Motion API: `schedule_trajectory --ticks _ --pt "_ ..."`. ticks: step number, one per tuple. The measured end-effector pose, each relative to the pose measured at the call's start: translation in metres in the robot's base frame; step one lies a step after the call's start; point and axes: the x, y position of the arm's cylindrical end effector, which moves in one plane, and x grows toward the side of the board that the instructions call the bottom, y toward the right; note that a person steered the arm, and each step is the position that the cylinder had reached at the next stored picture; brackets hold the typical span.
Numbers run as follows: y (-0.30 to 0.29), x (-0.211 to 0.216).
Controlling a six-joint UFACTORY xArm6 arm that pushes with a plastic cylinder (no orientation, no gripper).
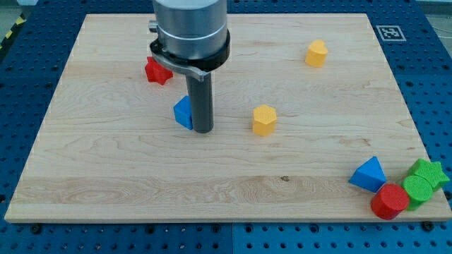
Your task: Place the yellow hexagon above to the blue triangle
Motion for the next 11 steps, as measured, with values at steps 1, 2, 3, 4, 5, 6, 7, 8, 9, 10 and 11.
schedule_trajectory --ticks 1,2,3,4,5,6,7,8,9,10,11 --pt "0.000 -0.003" --pt "0.009 -0.003" --pt "0.031 -0.003" --pt "0.061 -0.003" --pt "0.089 -0.003" --pt "0.114 -0.003" --pt "0.137 -0.003" --pt "0.158 -0.003" --pt "0.178 -0.003" --pt "0.198 -0.003" --pt "0.217 -0.003"
